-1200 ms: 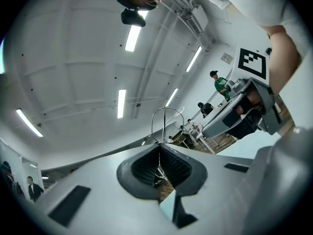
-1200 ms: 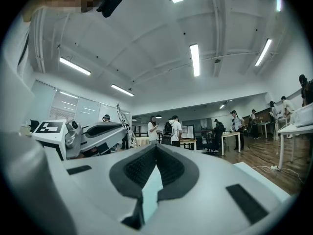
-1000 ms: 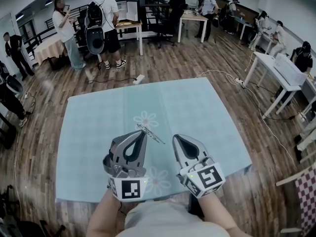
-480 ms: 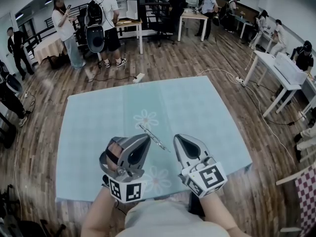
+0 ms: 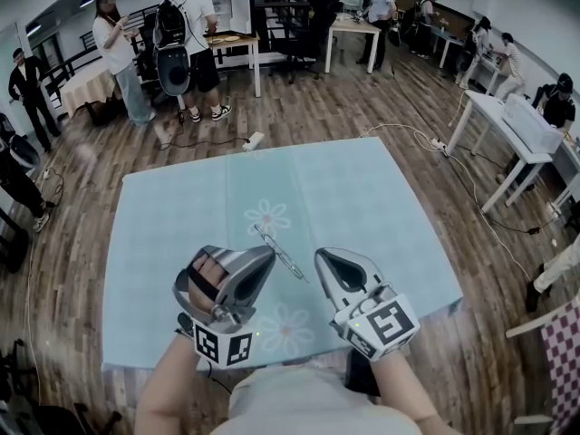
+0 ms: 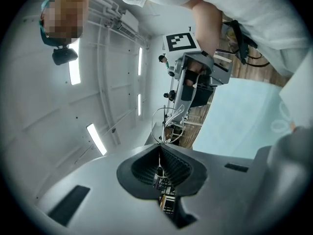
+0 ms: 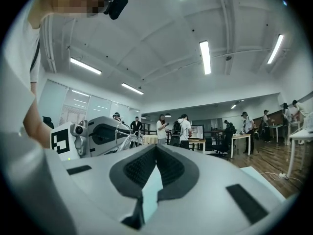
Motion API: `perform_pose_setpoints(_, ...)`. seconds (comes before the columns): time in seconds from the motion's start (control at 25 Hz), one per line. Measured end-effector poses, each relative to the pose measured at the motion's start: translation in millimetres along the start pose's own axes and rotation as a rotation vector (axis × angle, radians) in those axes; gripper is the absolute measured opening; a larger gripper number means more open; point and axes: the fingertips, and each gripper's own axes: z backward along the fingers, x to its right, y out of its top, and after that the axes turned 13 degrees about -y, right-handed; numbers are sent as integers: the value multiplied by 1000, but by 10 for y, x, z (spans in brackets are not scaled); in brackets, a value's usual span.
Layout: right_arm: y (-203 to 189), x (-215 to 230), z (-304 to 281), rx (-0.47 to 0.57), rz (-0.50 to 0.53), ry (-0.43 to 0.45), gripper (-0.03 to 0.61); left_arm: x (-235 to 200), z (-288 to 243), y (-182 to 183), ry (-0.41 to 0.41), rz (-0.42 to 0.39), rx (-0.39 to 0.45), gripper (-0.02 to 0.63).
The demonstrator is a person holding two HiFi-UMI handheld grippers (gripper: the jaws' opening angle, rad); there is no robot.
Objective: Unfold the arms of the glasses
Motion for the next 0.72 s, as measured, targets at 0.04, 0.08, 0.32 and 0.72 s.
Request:
perform_pose_setpoints(0.04,-2,-9,3,-2,9,13,8,6,-9,2,-9,-17,7,11)
perform_pose_setpoints(0.08,-4,-17,9,-4,18,26,8,9,-14,4,-18,-30,14,11)
perform_pose_setpoints(0.32,-47,-54,58,-36,53,91,8,27,1,2,-72,-81,41,11)
perform_pose_setpoints(0.72,-14,-167,159,-12,158,211,9,9,-20,9,-96,-95,55,11)
